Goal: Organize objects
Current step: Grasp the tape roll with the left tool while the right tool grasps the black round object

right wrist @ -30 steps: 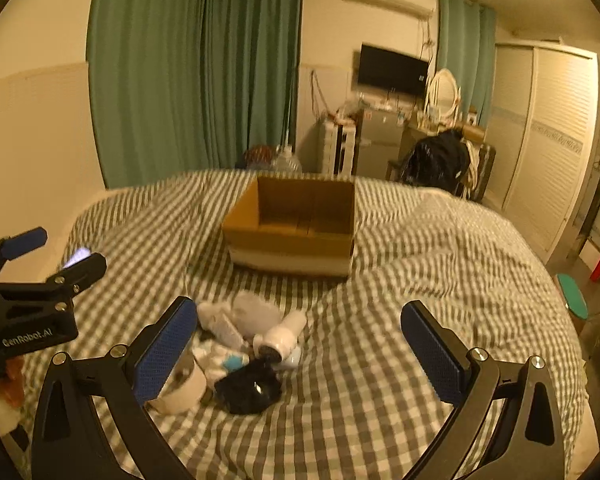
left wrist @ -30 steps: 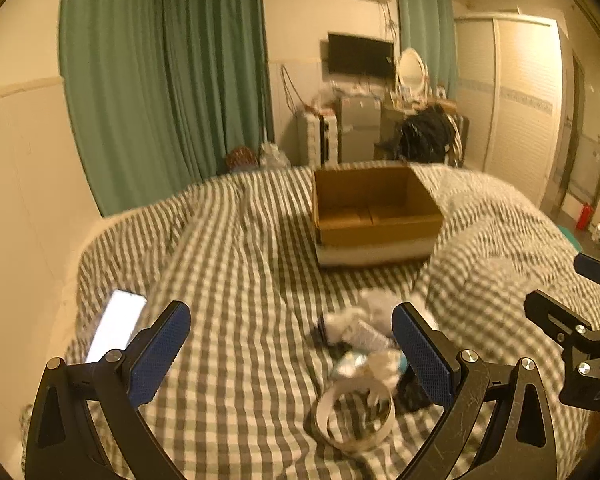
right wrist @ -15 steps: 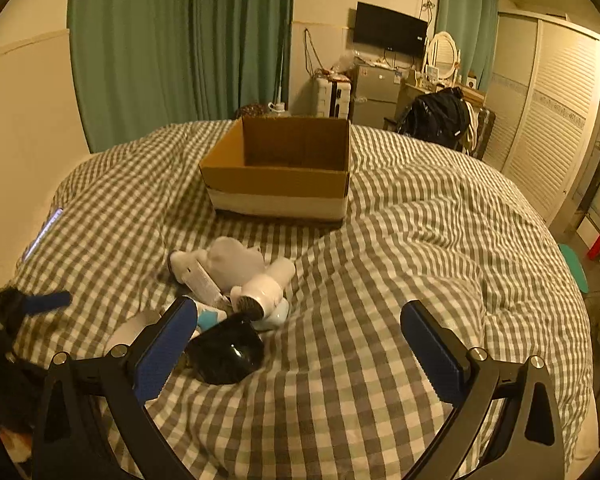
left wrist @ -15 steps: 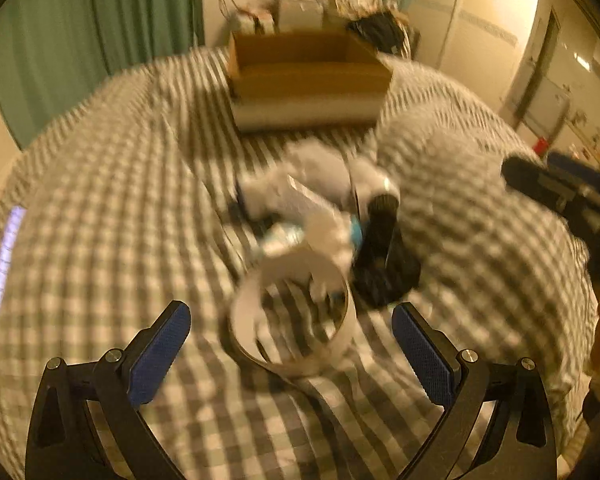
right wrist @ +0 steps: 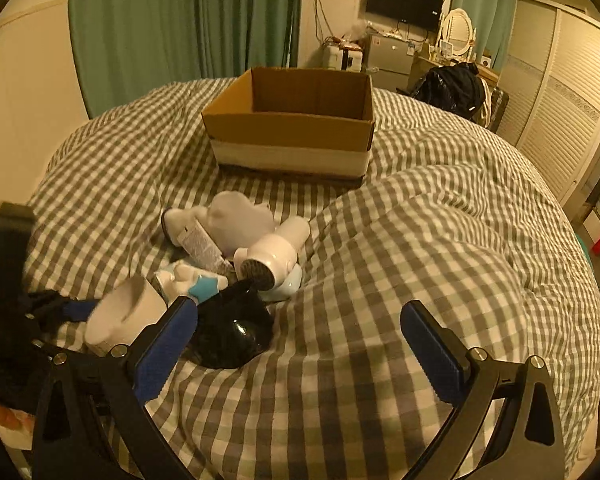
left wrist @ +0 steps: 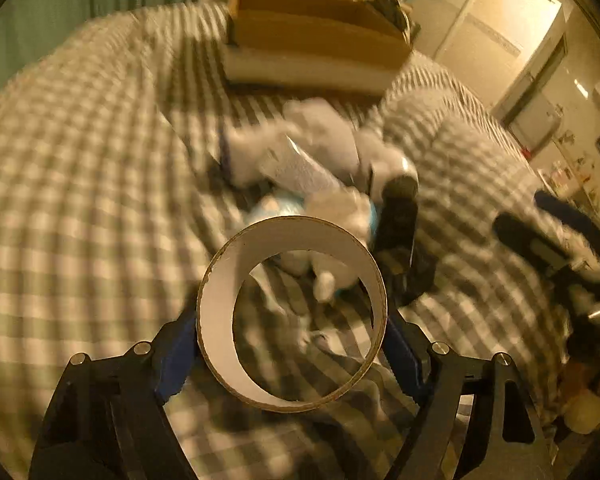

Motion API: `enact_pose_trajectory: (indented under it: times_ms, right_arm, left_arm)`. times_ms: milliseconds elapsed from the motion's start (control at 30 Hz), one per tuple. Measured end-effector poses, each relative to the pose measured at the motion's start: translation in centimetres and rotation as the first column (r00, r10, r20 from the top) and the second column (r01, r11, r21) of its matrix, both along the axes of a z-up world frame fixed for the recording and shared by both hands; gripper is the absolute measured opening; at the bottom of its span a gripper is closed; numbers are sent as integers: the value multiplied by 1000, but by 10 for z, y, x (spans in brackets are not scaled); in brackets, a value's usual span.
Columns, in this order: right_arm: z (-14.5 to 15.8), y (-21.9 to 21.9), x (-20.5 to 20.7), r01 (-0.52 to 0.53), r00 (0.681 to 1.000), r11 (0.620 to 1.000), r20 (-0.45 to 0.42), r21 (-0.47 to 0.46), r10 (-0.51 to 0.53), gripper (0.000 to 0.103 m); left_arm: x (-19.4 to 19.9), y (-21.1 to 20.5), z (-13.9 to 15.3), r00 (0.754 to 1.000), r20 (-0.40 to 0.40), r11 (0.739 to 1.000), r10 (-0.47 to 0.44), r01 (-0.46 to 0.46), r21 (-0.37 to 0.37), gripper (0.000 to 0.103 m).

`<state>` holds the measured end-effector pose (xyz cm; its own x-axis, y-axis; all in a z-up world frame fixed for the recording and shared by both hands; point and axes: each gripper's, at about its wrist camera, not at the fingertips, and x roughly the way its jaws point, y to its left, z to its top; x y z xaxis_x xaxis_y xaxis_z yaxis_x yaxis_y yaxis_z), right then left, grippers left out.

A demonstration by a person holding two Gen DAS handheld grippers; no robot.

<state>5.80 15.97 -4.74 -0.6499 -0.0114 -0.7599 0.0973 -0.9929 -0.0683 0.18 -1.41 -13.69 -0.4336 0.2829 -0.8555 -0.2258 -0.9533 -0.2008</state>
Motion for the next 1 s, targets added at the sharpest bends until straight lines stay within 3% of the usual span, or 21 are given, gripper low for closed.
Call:
enact_pose_trajectory:
  times_ms: [100,200,300,433,667,867,1000]
  right_arm:
    - [-5,-4,-1,-25,999,1000,20,-5,25,102]
    - [-15,-16,-6,-89,994,996,69,1,89,102]
    - [-32,-33,-14,-163,977,987,137,5,161,102]
    - [-60,-48,-32,-214,955,975,224,56,197,94]
    - [-78,-56,-42,-251,933,967,275,34,232,74]
    - [-70,-53,-34,-242,943,969,243,39,226,72]
    - [-46,-55,-27,-241,957,969,176,47,229,69]
  left_arm:
    - [4,-12,29,989,-142,994,40,-54,-94,83]
    - [2,-23,42,973,-219,976,72,-114,-185,84]
    - [-7,-31,38,971,-218,969,98,-143,-201,84]
    - [-12,-34,29,974,-203,972,98,-138,-191,84]
    - [-19,-32,22,980,-178,977,85,-117,-178,84]
    - [-13,-31,30,979,-185,979,81,-113,-169,84]
    - [-10,-30,42,974,-213,980,78,-114,-163,84]
